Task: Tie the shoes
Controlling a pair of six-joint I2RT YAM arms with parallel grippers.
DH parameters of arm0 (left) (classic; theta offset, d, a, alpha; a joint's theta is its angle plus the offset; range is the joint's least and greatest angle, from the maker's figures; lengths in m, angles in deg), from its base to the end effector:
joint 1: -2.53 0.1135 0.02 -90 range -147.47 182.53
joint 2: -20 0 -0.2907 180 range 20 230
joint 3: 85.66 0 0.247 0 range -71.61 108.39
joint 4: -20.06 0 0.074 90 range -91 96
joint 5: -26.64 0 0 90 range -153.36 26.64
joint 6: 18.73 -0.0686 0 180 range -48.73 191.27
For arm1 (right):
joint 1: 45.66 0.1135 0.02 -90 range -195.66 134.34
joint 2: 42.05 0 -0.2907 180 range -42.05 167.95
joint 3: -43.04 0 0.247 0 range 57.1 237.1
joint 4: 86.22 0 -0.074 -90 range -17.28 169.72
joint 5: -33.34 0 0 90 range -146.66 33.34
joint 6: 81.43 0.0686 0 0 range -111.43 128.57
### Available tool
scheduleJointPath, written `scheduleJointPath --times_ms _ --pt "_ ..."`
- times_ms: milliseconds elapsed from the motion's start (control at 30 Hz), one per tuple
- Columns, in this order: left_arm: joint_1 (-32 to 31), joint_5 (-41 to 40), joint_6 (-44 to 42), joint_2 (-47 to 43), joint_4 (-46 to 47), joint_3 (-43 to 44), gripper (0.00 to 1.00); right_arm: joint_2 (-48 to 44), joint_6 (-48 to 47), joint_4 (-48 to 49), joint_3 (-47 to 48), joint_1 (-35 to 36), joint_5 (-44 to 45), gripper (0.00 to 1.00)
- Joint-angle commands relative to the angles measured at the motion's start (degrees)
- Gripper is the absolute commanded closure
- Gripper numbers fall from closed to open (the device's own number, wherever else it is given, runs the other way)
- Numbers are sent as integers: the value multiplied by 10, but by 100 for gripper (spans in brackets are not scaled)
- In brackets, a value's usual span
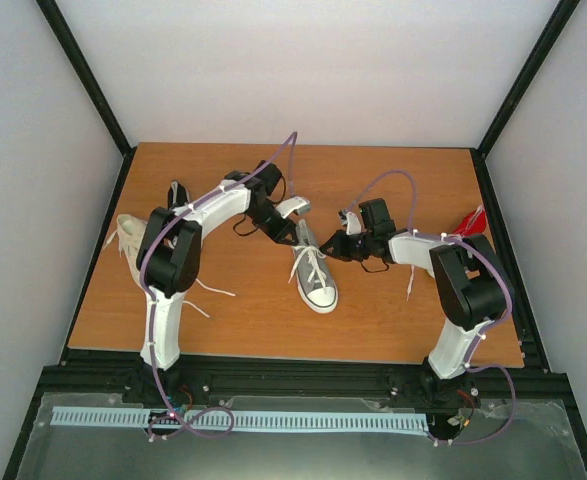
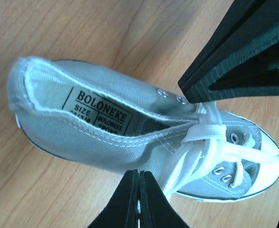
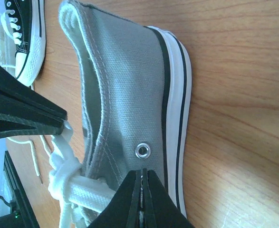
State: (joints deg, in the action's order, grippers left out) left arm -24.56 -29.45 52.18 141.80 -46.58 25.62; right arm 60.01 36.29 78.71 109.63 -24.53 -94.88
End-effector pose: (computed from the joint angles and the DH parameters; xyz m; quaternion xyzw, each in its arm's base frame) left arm 0.3789 -0.2368 0.1878 0.4028 0.8616 -0.2965 0.0865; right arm 0.3235 0.1705 0.1557 -0.0592 0.8943 0.4125 0.1630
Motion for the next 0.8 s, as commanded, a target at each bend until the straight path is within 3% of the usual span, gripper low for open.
scheduleJointPath --times_ms 0,200,700,733,767 --pt "5 7 -23 -35 -20 -21 99 -19 3 16 -10 -4 -7 97" --pt "16 -17 -38 -40 -17 -64 99 -21 -7 10 -11 -4 -1 97" --pt "27 -18 -31 1 4 -74 99 -14 -23 10 -25 -4 -8 97" --pt "27 -16 -33 -3 1 -73 99 -14 -28 4 -20 -4 -7 93" --pt "27 -12 -36 -8 -2 -70 99 -16 -33 -5 -14 -4 -4 82"
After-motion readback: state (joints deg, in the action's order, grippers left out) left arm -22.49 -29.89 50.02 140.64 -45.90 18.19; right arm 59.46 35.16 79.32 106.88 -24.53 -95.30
